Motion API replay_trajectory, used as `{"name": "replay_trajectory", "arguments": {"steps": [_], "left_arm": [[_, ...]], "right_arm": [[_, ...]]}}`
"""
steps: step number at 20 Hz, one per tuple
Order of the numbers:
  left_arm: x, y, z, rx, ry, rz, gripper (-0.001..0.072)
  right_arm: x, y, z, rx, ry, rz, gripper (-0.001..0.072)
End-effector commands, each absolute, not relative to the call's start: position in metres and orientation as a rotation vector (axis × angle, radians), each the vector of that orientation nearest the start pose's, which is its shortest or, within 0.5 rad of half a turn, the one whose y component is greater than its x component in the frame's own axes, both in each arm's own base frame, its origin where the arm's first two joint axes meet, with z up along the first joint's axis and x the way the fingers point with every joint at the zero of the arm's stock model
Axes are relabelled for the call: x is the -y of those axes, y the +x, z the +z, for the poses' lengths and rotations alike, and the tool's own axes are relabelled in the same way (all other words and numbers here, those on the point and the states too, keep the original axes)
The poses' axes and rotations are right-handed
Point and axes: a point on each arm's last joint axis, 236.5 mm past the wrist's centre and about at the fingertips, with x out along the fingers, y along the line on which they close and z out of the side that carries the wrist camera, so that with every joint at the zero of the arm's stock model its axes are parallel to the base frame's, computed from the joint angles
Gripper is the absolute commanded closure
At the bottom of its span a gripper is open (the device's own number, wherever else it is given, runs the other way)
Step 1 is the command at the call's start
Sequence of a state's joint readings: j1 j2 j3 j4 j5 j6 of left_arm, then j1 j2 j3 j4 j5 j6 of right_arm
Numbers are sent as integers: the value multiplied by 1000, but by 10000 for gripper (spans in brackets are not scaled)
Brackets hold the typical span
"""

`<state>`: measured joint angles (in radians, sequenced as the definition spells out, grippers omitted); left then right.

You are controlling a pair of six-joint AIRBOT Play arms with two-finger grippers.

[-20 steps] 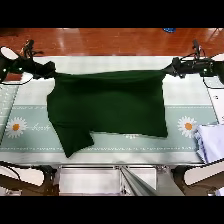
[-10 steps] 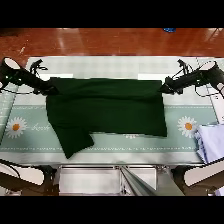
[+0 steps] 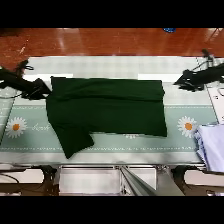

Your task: Fold the shirts.

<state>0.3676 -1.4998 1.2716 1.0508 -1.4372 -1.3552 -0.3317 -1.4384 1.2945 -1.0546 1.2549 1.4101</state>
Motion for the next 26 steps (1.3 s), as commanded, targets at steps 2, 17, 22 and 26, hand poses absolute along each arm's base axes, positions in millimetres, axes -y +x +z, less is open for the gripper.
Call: {"name": "replay_trajectory", "arguments": {"steps": [2,17,22,26], "left_arm": [[-31,285,-30,-1440,-808,-76,197],[29,228,-116,-1529,-841,-84,198],[42,233,-127,-1577,-812,-100,612],[42,241,-114,-1567,-768,-172,691]], "right_arm": [[37,357,21,-1123,585,-8,301],[-45,303,9,-999,874,130,301],[-18,306,9,-957,921,55,301],[4,210,-55,-1362,843,-133,301]]}}
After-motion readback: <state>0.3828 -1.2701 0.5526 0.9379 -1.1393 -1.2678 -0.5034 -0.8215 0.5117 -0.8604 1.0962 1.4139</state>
